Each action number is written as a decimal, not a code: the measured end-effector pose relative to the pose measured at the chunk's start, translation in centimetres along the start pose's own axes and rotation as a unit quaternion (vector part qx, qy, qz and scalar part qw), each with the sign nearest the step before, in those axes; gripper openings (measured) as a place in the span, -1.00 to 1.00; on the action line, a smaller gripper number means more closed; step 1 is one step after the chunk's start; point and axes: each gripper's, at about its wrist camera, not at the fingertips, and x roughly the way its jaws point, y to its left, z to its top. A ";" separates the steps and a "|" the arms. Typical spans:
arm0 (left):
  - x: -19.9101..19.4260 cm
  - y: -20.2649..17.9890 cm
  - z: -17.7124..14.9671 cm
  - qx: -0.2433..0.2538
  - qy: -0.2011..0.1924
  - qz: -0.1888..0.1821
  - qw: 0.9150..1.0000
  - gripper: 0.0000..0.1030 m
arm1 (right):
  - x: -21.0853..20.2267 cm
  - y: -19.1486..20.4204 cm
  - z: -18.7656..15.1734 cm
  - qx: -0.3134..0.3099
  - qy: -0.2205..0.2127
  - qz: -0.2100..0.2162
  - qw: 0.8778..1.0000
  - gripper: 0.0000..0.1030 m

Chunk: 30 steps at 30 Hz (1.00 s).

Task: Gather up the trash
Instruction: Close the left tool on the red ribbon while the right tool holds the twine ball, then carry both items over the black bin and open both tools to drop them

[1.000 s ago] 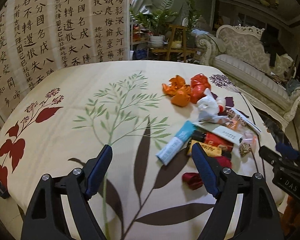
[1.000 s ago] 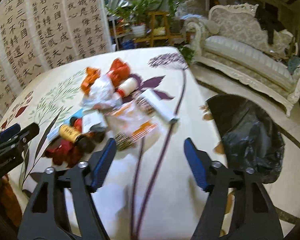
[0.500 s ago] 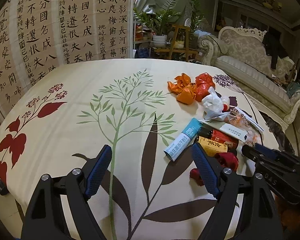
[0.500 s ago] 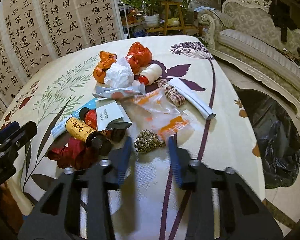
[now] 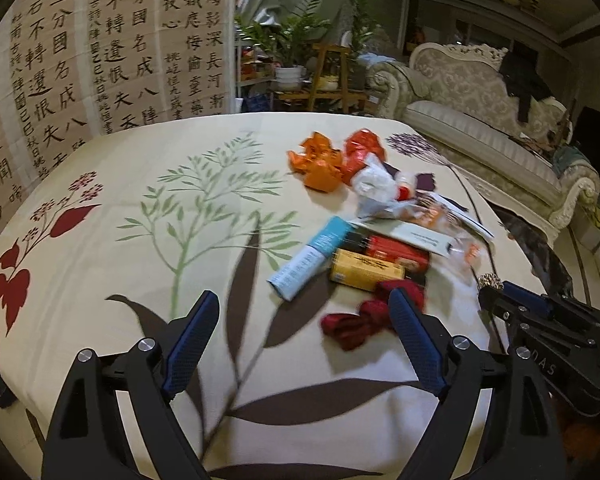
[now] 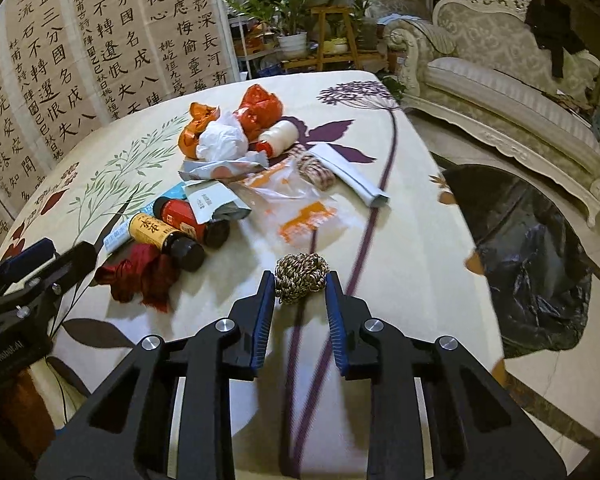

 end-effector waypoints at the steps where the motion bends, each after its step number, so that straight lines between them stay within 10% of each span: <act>1: 0.2 -0.5 -0.1 0.006 0.000 0.000 1.000 0.63 | -0.2 -0.2 -0.1 0.002 -0.001 0.000 1.000 -0.51; 11: 2.6 -3.0 -0.5 0.040 0.023 -0.034 0.998 0.61 | -1.1 -2.6 -0.6 0.029 -0.013 0.000 0.999 -0.51; 18: 2.2 -3.0 -1.3 0.036 0.036 -0.120 0.991 -0.50 | -1.2 -3.1 -0.8 0.036 -0.016 0.002 0.999 -0.51; 30: -0.6 -3.5 -0.4 0.025 -0.015 -0.118 0.993 -0.51 | -2.5 -3.3 -0.2 0.031 -0.039 -0.003 0.999 -0.54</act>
